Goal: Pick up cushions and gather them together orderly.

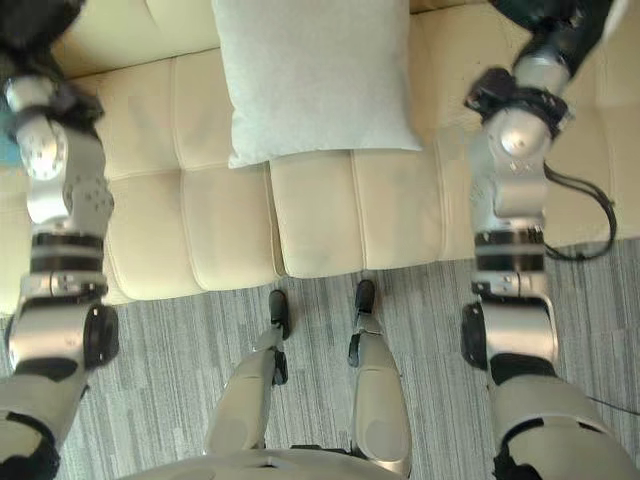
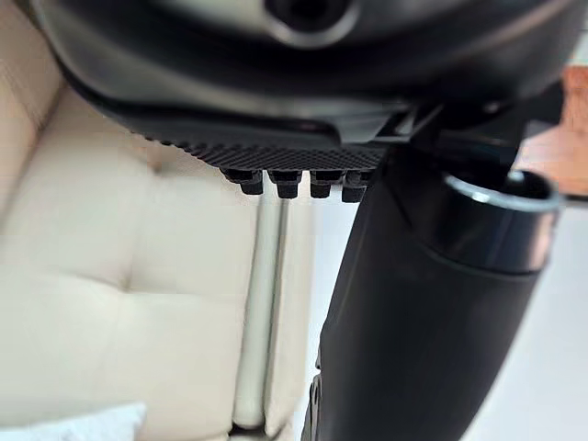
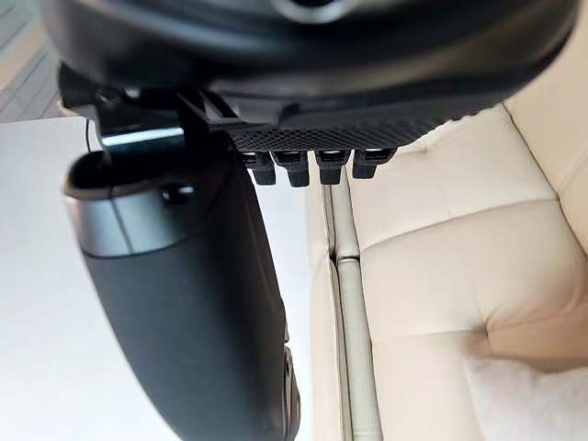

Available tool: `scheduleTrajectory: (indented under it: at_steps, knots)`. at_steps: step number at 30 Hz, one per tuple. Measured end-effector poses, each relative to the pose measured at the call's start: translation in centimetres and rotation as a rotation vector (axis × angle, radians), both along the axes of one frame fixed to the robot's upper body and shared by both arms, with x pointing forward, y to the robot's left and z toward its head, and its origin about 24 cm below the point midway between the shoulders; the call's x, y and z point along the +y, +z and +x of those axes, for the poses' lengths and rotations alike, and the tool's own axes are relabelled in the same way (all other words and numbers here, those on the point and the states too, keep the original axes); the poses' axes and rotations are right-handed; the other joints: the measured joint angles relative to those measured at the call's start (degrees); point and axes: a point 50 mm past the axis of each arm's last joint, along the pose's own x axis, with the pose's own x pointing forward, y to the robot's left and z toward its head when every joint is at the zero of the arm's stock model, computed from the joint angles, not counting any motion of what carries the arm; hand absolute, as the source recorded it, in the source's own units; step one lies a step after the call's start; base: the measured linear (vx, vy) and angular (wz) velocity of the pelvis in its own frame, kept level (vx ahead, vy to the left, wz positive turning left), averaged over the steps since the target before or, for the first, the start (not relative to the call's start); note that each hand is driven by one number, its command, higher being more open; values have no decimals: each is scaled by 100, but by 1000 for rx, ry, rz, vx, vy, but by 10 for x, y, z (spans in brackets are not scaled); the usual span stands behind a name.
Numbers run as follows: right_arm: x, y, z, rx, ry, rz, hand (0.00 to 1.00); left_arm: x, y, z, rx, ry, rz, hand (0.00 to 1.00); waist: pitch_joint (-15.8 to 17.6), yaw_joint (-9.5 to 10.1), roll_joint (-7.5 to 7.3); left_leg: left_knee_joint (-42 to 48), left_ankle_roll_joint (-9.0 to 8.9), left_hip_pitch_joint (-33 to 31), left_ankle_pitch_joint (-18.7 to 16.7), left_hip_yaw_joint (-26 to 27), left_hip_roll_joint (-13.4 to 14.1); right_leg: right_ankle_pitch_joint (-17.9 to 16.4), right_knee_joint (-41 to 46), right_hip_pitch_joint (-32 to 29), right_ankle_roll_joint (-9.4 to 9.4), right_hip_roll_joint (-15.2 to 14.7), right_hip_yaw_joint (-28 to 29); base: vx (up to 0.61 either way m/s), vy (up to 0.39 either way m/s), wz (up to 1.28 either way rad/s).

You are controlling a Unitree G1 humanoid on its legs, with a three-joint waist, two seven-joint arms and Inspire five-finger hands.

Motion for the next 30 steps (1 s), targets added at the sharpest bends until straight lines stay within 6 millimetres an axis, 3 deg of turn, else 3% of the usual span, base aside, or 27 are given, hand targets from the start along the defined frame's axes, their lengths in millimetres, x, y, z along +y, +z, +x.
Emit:
scheduleTrajectory:
  at_steps: [1, 4, 5, 6, 7, 8, 10, 13, 17, 21, 26, 30]
  knots:
    - [-13, -24, -8, 48, -26, 10, 100, 5, -33, -5, 76, 13, -38, 100, -1, -1, 1, -1, 10, 84, -20, -34, -14, -96, 2, 138, 6, -25, -74, 17, -9, 25]
    - [-26, -72, -25, 175, -39, -18, 100, 4, -96, -24, 216, 0, -84, 100, -8, 10, 6, 3, 99, 189, -125, -53, 22, -203, 49, 285, -5, -3, -157, 9, -13, 17]
    - [-28, -99, -35, 250, -20, -31, 100, -2, -132, -36, 305, -25, -116, 100, -12, 27, 4, 5, 108, 263, -143, -79, 17, -261, 111, 347, 6, -12, -180, 25, -42, 16]
    - [-18, -183, -68, 491, 55, 24, 100, -32, -229, -84, 601, -109, -204, 100, -143, 76, -13, 69, 127, 511, -277, -98, 15, -457, 273, 584, -4, -1, -233, 69, -51, 14]
    - [-12, -219, -88, 599, 79, 76, 100, -47, -261, -106, 731, -165, -202, 100, -233, 129, -12, 90, 115, 643, -343, -101, 37, -528, 291, 723, -11, 24, -252, 103, -64, 7]
    - [-5, -246, -106, 693, 90, 108, 100, -58, -285, -125, 844, -212, -197, 100, -403, 161, -16, 94, 96, 695, -380, -102, 51, -588, 337, 762, -16, 35, -261, 77, -38, 1]
    - [1, -273, -123, 799, 104, 131, 100, -65, -308, -143, 957, -245, -183, 100, -557, 158, -19, 103, 90, 798, -400, -99, 75, -618, 339, 861, -15, 57, -269, 57, -35, -2]
    - [22, -339, -163, 1117, 156, 133, 100, -77, -354, -186, 1224, -327, -139, 100, -1083, 169, -70, 106, 33, 1224, -547, -94, 149, -741, 227, 1337, -6, 103, -315, 81, -22, -3]
    - [44, -394, -209, 1434, 246, 167, 100, -91, -383, -219, 1435, -423, -92, 100, -1499, 165, -98, 25, 26, 1530, -605, -105, 177, -760, -6, 1711, 39, 143, -362, 40, 3, 0]
    - [48, -419, -241, 1607, 245, 245, 100, -89, -394, -236, 1553, -434, -58, 100, -1687, 155, -94, -150, 36, 1795, -597, -127, 152, -705, -246, 2026, 96, 146, -396, 29, 25, 3]
    - [44, -428, -252, 1667, 195, 328, 100, -81, -400, -246, 1620, -408, -57, 100, -1817, 129, -176, -311, 63, 2047, -580, -116, 98, -528, -625, 2370, 142, 162, -369, 57, 41, -1]
    - [48, -429, -240, 1666, 212, 331, 100, -76, -397, -240, 1619, -393, -16, 100, -1724, 106, -289, -283, 105, 2173, -655, 181, 64, -449, -587, 2324, 176, 162, -88, 27, 53, -31]
